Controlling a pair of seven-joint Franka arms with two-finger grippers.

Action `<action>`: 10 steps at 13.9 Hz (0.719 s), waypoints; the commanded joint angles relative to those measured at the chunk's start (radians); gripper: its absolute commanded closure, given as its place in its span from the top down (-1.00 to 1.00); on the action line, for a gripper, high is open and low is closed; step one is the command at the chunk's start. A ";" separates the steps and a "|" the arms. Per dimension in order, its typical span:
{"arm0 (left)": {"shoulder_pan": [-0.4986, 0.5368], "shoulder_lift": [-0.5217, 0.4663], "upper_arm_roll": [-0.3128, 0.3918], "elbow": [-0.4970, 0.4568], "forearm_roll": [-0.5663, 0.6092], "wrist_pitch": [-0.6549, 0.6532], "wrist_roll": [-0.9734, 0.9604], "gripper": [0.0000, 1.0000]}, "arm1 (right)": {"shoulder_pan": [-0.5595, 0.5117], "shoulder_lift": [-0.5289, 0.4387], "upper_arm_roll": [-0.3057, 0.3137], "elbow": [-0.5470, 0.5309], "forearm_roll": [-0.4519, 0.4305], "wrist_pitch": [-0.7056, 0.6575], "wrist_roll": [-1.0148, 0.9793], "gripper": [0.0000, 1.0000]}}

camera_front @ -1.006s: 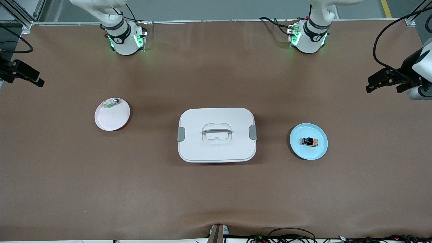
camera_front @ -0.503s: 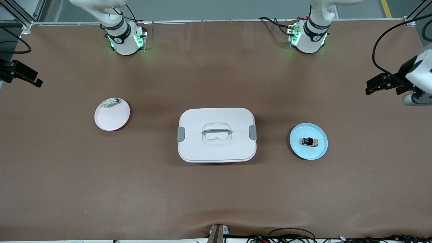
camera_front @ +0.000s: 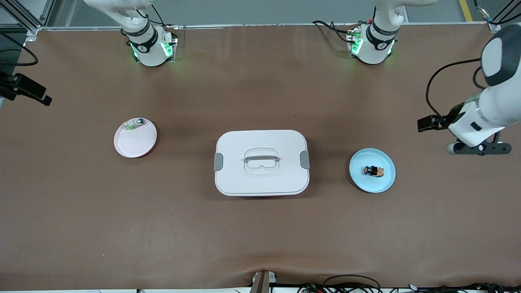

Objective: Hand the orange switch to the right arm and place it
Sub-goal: 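Move the left gripper over the light blue dish, then lower the left gripper and grasp the orange switch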

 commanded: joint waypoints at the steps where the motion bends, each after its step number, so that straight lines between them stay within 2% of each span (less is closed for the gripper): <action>1: 0.001 -0.033 -0.011 -0.138 0.000 0.144 0.006 1.00 | -0.028 -0.006 0.018 -0.003 0.010 0.003 0.008 1.00; 6: -0.002 -0.004 -0.012 -0.322 -0.022 0.447 0.040 1.00 | -0.029 -0.006 0.018 -0.005 0.010 0.003 0.008 1.00; 10: -0.002 0.088 -0.032 -0.326 -0.019 0.533 0.120 1.00 | -0.026 -0.006 0.018 -0.003 0.010 0.006 0.008 1.00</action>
